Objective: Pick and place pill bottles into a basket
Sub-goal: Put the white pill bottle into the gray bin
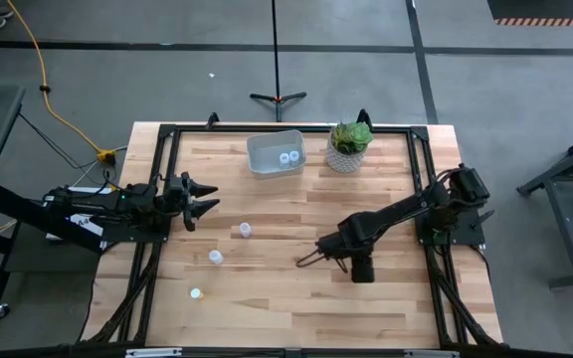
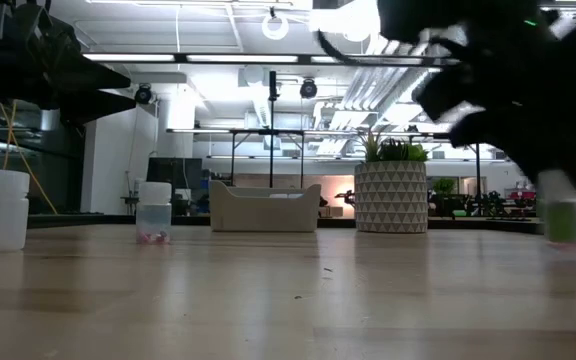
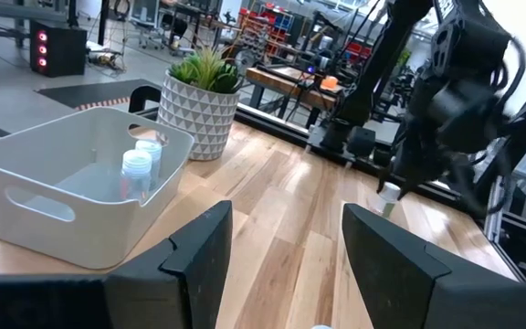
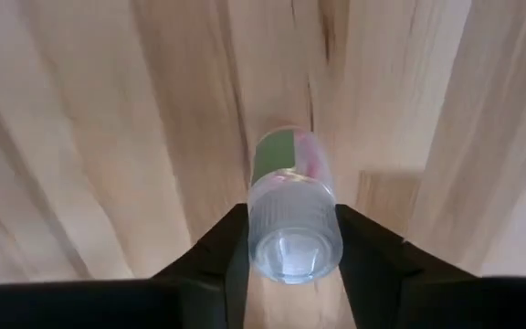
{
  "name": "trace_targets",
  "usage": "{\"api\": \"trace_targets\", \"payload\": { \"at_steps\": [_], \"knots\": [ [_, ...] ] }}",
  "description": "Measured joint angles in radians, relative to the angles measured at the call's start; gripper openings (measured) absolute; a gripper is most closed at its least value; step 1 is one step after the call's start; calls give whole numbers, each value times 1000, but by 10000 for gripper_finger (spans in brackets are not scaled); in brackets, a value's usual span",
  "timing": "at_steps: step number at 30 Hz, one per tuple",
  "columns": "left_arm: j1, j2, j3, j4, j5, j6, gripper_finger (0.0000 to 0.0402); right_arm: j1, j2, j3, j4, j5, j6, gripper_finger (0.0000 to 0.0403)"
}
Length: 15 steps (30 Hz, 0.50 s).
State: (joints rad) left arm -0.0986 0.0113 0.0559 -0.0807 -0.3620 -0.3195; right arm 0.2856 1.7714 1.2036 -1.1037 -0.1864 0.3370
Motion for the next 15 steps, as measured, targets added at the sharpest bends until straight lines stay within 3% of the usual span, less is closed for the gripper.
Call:
{"api": "trace_targets", "payload": {
  "at_steps": [3, 9, 13, 15],
  "knots": [
    [0, 0, 0, 0, -1, 0, 244, -42, 0, 74, 89, 50, -32, 124],
    [0, 0, 0, 0, -1, 0, 243, -191, 0, 241, 347, 291, -158, 124],
    [0, 0, 0, 0, -1, 0, 244, -325, 3, 335, 559, 327, -204, 124],
    [0, 0, 0, 0, -1, 0, 243, -390, 17, 406, 576, 331, -204, 124]
  ]
}}
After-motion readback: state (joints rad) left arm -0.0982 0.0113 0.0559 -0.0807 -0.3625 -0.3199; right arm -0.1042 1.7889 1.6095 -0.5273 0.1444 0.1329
